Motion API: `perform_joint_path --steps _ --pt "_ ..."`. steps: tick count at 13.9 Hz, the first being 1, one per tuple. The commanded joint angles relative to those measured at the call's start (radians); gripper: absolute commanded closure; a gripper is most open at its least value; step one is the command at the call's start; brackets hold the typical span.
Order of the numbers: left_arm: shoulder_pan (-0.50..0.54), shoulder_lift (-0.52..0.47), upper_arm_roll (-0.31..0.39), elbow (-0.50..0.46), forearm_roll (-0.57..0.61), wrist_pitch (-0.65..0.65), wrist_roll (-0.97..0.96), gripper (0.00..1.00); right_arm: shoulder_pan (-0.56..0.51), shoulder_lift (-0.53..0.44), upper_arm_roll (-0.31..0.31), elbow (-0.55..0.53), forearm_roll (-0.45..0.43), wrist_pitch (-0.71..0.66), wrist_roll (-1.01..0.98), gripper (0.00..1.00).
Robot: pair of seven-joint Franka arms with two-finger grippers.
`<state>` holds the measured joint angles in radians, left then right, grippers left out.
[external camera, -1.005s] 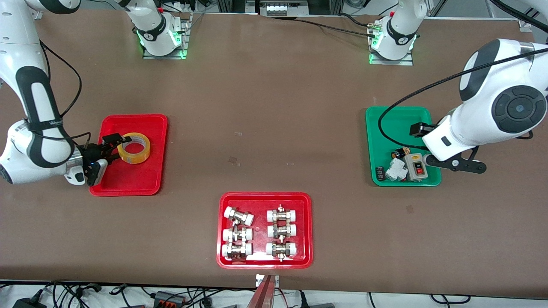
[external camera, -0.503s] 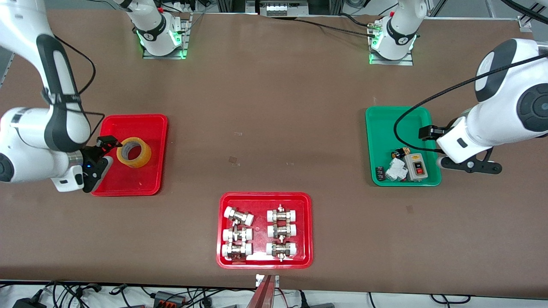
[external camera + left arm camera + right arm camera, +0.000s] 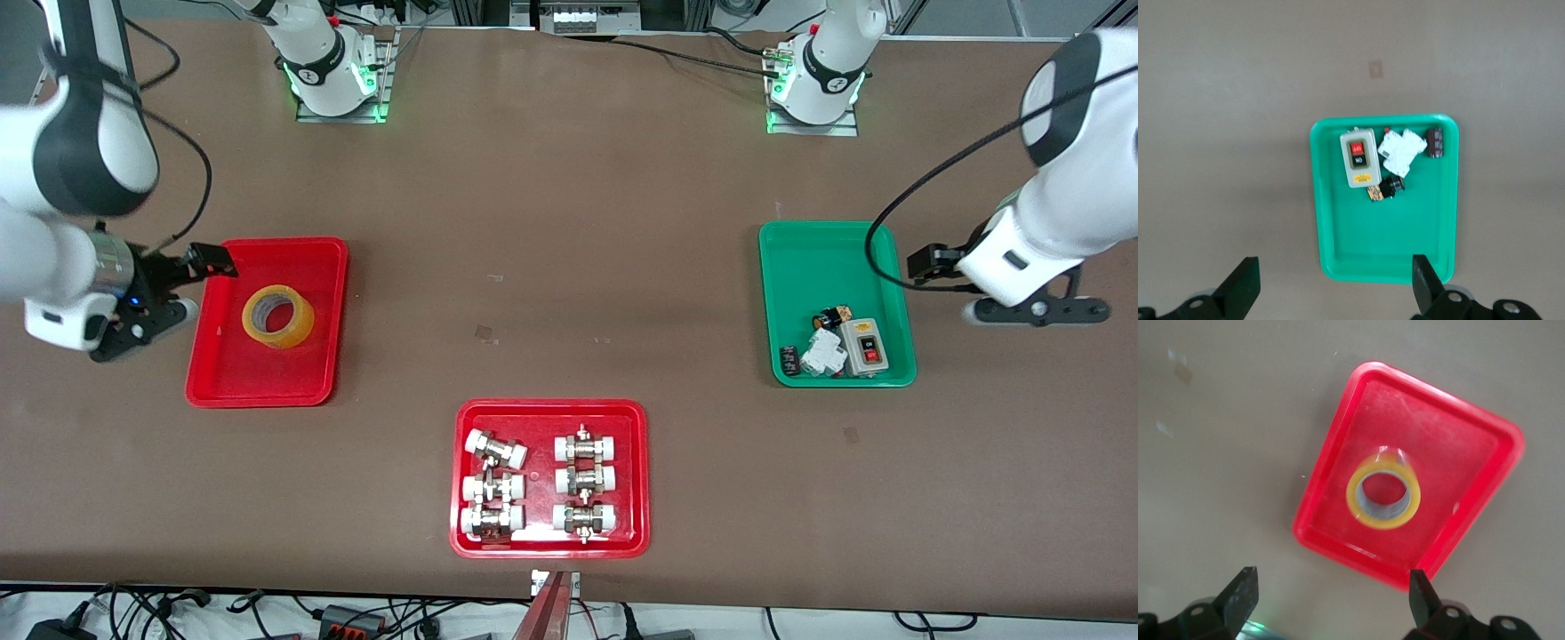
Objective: Left arm passes tape to right arm into tray
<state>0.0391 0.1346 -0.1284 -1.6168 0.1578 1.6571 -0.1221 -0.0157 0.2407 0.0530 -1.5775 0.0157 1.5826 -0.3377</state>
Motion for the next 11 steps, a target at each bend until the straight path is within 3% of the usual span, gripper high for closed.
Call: perform_joint_path --steps 1,4,9,11 --pt "0.018 -0.020 0.010 0.018 -0.030 0.007 -0.050 0.00 0.051 -0.147 -0.001 -0.045 -0.017 -0.058 0.257 0.00" --pt "0.018 -0.038 -0.005 0.023 -0.079 0.003 -0.054 0.00 0.072 -0.224 0.001 -0.055 -0.017 -0.079 0.356 0.00" --pt "0.018 -0.058 -0.004 0.057 -0.093 -0.074 -0.011 0.00 0.076 -0.357 -0.002 -0.160 -0.013 -0.018 0.407 0.00" --pt "0.016 -0.059 -0.005 0.058 -0.124 -0.092 -0.011 0.00 0.071 -0.362 -0.010 -0.158 -0.010 -0.013 0.407 0.00"
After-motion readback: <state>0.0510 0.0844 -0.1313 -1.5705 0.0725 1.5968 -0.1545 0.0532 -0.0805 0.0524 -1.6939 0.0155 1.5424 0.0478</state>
